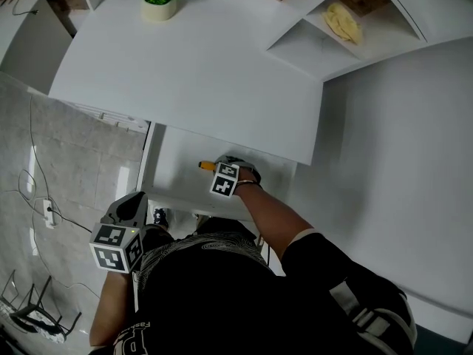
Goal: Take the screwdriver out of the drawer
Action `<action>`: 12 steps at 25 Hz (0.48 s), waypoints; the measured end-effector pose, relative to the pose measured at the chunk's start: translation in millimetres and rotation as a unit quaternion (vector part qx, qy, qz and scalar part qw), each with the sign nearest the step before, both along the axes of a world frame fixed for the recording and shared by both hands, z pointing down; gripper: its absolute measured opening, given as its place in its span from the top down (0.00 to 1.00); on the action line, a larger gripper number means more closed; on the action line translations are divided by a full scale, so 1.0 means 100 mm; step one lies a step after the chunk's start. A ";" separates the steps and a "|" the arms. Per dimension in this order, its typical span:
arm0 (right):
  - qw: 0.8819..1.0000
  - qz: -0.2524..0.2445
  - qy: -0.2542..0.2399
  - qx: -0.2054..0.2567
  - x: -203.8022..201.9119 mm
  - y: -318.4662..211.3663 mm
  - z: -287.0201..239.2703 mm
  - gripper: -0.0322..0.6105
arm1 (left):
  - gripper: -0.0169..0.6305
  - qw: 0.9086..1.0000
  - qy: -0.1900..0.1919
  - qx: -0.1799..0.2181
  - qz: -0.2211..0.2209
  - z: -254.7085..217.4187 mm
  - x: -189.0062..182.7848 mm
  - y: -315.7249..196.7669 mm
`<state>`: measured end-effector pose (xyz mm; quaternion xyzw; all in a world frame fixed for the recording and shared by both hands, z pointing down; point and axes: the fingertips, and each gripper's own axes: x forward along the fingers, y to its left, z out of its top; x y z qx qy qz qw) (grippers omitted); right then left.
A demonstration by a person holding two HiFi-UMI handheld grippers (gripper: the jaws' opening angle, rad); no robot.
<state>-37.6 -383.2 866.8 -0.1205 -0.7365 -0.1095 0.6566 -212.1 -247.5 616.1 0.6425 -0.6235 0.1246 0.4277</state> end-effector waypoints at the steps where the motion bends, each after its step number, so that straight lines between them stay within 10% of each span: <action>1: 1.000 0.003 0.003 0.002 0.01 0.00 0.00 0.84 | 0.95 1.000 0.000 0.002 0.002 -0.01 0.00 0.00; 12: 0.999 0.011 0.032 0.028 -0.01 0.07 -0.09 0.84 | 0.95 1.000 -0.010 0.027 0.010 -0.16 -0.24 0.01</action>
